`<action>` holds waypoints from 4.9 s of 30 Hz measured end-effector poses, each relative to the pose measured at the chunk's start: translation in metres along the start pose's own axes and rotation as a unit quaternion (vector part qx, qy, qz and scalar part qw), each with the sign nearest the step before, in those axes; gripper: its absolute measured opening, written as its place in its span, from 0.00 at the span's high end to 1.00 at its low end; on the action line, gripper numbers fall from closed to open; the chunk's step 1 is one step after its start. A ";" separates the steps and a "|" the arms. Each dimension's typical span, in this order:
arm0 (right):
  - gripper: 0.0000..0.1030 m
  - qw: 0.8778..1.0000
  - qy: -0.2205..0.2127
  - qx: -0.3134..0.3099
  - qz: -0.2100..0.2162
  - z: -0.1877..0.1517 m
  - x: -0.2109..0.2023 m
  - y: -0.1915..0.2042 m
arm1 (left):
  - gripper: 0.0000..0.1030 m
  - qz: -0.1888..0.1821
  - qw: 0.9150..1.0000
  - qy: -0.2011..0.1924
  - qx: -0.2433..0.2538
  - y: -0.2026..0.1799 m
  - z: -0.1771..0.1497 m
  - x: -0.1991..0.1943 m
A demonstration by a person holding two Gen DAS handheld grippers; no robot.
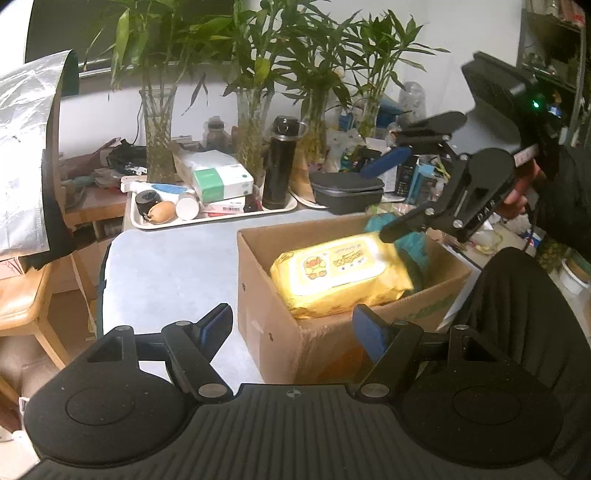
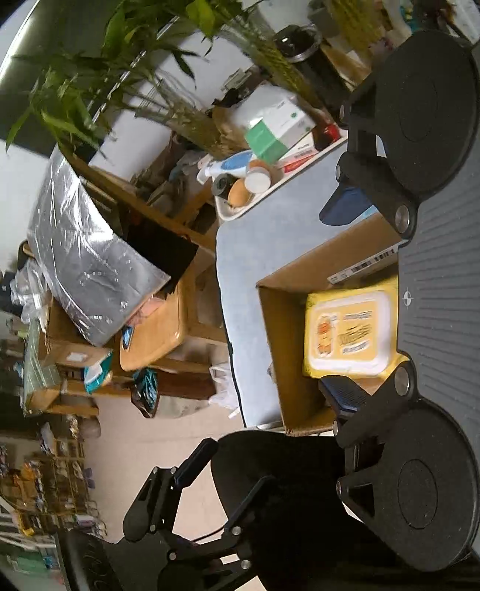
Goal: Organize soft objects
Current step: 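Lower the yellow Wipes pack into the box and open the right tool, then withdraw both tools from the box and move toward the blue wipes packet, then lower the left tool onto the blue wipes packet and close on it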
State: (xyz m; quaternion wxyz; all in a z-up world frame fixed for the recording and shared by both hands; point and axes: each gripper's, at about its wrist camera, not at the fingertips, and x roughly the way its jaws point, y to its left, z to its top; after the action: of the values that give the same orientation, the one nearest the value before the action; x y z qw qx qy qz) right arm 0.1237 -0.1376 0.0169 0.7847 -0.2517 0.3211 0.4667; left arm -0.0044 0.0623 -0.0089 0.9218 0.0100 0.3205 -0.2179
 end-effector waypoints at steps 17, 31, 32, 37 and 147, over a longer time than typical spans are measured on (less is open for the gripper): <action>0.00 0.976 0.017 0.196 -0.091 -0.066 -0.027 -0.038 | 0.31 0.010 1.000 0.011 0.008 -0.008 0.017 0.021; 0.00 0.919 0.026 0.364 -0.146 -0.106 -0.027 -0.082 | 0.31 0.029 0.999 0.029 0.007 -0.007 0.039 0.054; 0.00 0.915 0.027 0.373 -0.150 -0.109 -0.025 -0.085 | 0.31 0.030 0.999 0.029 0.006 -0.006 0.041 0.056; 0.00 0.899 0.026 0.405 -0.164 -0.118 -0.020 -0.096 | 0.31 0.029 0.999 0.027 0.001 0.001 0.049 0.067; 0.00 0.873 0.143 0.443 -0.146 -0.176 0.116 -0.217 | 0.19 -0.019 0.906 0.422 -0.015 0.034 0.152 0.381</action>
State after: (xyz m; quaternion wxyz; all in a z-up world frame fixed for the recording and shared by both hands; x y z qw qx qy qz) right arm 0.3124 -0.2888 -0.1652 0.8189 0.0144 0.5622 0.1144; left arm 0.3652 -0.0815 -0.1185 0.6957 0.0815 0.6832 -0.2064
